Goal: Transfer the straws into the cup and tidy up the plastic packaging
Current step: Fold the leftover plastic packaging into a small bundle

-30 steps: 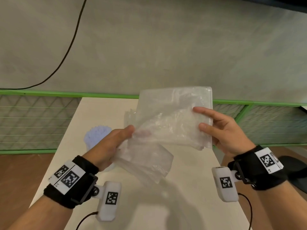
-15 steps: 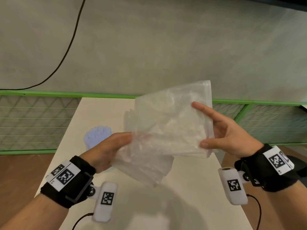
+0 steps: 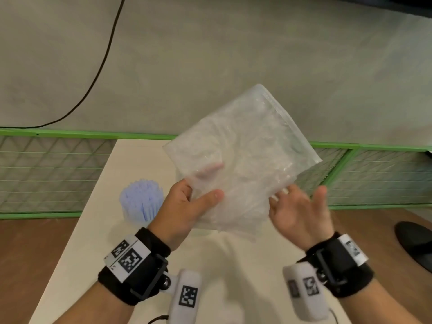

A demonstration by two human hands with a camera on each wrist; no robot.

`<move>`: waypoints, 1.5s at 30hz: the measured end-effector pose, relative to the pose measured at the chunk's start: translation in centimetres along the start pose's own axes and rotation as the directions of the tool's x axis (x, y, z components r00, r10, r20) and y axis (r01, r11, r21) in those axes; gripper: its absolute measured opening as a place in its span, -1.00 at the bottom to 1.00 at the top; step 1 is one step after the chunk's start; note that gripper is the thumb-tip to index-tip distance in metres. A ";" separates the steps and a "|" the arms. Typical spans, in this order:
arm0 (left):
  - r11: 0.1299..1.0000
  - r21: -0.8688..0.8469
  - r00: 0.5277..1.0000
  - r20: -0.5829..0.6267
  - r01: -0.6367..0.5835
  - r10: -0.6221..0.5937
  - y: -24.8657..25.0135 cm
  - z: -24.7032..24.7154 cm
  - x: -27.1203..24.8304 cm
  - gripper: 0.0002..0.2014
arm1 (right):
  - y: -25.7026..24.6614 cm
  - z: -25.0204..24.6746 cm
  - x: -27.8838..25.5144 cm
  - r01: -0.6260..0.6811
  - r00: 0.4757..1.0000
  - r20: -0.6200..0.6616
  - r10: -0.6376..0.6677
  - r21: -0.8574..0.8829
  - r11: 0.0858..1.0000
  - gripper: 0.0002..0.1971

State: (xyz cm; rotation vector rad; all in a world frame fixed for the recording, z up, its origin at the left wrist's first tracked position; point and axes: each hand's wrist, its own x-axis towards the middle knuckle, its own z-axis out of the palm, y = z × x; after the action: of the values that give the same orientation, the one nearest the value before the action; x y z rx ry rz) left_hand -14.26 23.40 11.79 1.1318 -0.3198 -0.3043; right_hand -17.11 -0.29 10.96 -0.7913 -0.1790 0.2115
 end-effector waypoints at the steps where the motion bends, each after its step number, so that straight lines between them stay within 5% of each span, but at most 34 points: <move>1: 1.000 0.010 1.000 -0.019 -0.023 0.023 -0.2 0.3 0.1 -0.54 | 1.2 0.2 -0.1 -0.047 0.999 -0.021 0.047 -0.018 0.999 0.16; 3: 0.996 0.071 0.997 -0.048 -0.059 0.063 -0.7 0.8 0.1 -0.55 | 2.5 1.5 0.1 -0.030 0.996 -0.086 0.014 -0.196 0.980 0.07; 6: 0.980 0.188 0.997 -0.044 -0.058 0.068 -1.1 1.2 -0.1 -0.53 | 2.3 3.0 1.1 0.055 0.990 -0.106 -0.089 -0.291 0.955 -0.38; 9: 0.984 0.178 0.999 -0.006 -0.031 0.033 -1.2 0.5 -0.2 -0.45 | 1.9 3.2 2.0 0.113 0.969 -0.161 -0.188 -0.389 0.914 -0.45; 14: 0.998 0.008 0.998 0.031 0.063 -0.063 -0.7 -0.8 0.0 -0.63 | 2.4 3.3 2.3 0.179 0.930 -0.227 -0.288 -0.406 0.896 -0.43; 21: 0.981 0.188 0.998 0.029 0.052 -0.059 -0.8 -1.0 0.1 -0.68 | 2.4 3.1 2.8 0.113 0.962 -0.215 -0.171 -0.258 0.960 -0.50; 30: 0.954 0.299 1.000 -0.014 0.028 -0.025 -0.3 -1.5 -0.1 -0.67 | 1.9 3.8 2.5 0.232 0.955 -0.095 -0.281 -0.353 0.907 -0.42; 32: 0.941 0.337 1.000 -0.019 0.022 -0.017 -0.3 -1.3 0.0 -0.66 | 2.3 3.7 2.5 0.325 0.922 -0.025 -0.386 -0.488 0.810 -0.37; 35: 0.971 0.229 0.997 -0.040 0.073 -0.066 -0.2 -1.1 0.1 -0.67 | 2.7 2.3 2.5 0.390 0.858 0.143 -0.494 -0.807 0.444 -0.14; 38: 0.982 0.163 0.994 -0.069 0.097 -0.087 0.0 -1.0 0.2 -0.71 | 2.5 1.7 2.3 0.359 0.851 0.272 -0.450 -0.926 0.118 -0.29; 41: 0.976 0.193 0.993 -0.087 0.098 -0.083 0.2 -0.9 0.5 -0.70 | 2.3 2.0 2.0 0.390 0.887 0.359 -0.290 -0.919 0.056 -0.26; 45: 0.964 0.249 0.994 -0.081 0.090 -0.072 0.2 -1.5 0.9 -0.74 | 1.9 2.5 1.6 0.400 0.901 0.401 -0.168 -0.916 -0.038 -0.55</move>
State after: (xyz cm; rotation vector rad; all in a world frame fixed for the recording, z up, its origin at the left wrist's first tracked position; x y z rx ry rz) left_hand -12.80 24.41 11.47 1.4062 -0.2535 -0.3002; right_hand -16.35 3.13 11.38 -2.2202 -0.7335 -0.3716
